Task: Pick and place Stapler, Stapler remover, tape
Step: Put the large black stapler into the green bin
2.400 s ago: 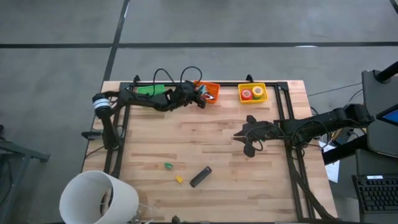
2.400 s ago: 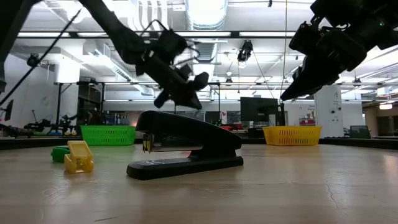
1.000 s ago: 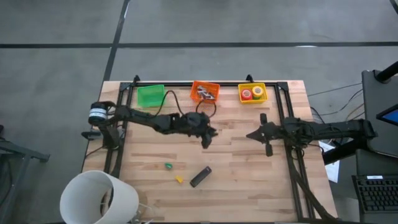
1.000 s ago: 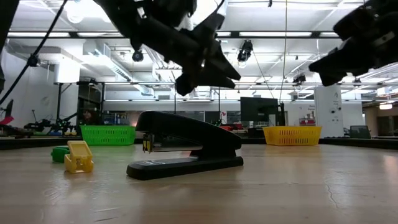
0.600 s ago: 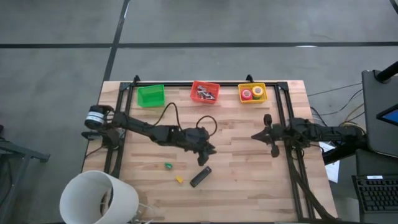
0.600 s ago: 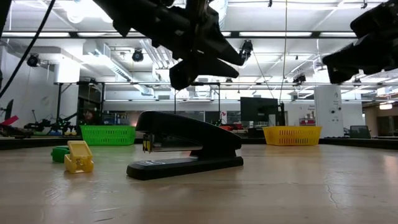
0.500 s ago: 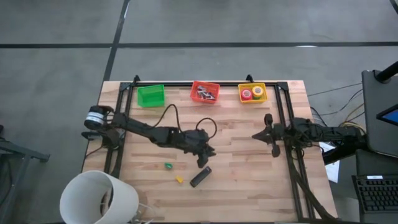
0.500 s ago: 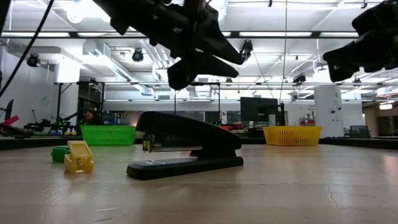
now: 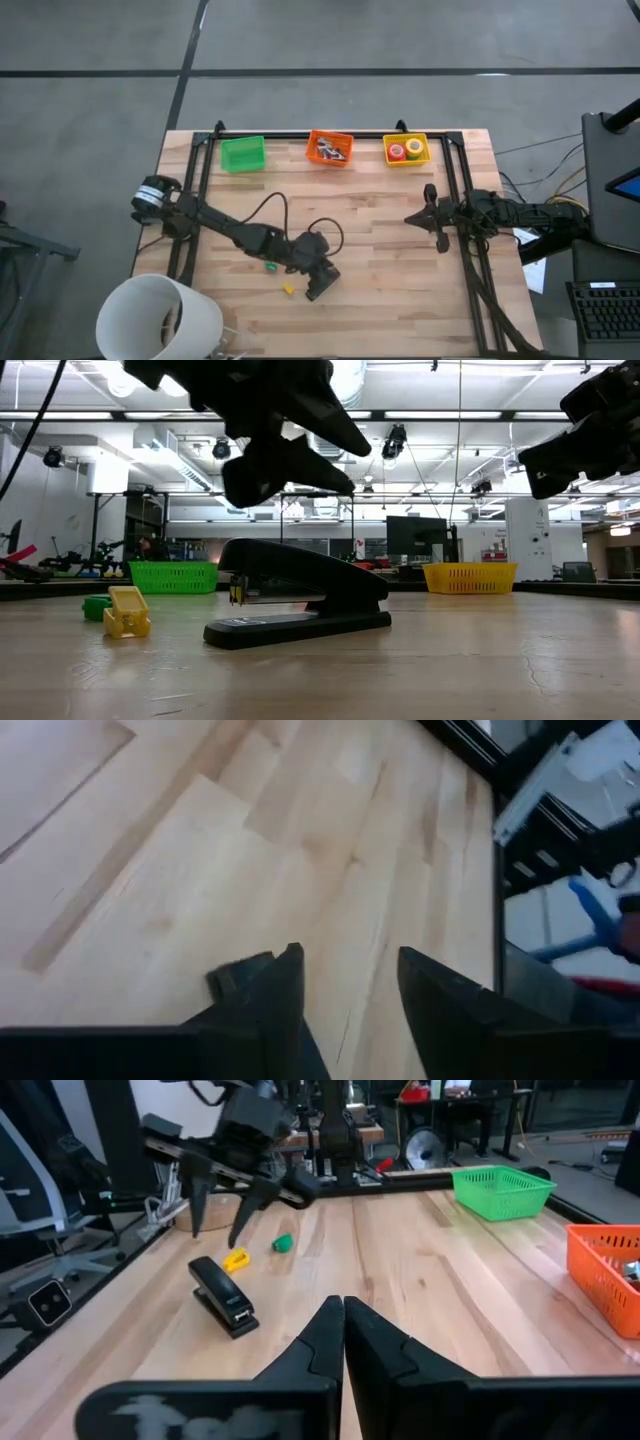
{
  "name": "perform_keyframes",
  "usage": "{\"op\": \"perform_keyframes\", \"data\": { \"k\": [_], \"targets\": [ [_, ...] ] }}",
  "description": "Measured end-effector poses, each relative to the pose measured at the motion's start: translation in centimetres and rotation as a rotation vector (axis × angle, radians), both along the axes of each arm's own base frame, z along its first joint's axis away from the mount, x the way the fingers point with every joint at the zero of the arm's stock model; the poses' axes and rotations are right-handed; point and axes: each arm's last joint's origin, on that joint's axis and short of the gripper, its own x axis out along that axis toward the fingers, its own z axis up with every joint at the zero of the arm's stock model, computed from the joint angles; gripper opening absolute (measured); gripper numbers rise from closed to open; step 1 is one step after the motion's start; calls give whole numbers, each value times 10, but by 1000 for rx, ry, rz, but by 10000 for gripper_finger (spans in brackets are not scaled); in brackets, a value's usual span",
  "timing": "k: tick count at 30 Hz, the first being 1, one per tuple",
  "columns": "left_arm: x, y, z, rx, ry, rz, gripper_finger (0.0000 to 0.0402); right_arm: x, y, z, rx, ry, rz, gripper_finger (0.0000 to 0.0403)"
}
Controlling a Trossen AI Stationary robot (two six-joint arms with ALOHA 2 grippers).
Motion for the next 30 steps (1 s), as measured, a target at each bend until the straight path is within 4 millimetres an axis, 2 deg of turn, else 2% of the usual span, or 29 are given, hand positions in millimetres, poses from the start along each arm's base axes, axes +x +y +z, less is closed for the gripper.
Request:
{"op": "perform_keyframes", "data": {
  "k": [6,9,16,23,30],
  "targets": [
    [-8,-5,-6,77,52,158,218,0,0,0,0,0,0,9],
    [-9,-12,-9,113,43,192,231,0,0,0,0,-1,0,9],
    [-1,-27,-16,146,51,174,234,0,0,0,0,-1,-1,9],
    [8,-36,-30,235,158,164,234,0,0,0,0,-2,-2,9],
    [10,-40,-29,217,146,178,234,0,0,0,0,-2,-2,9]
  ]
}}
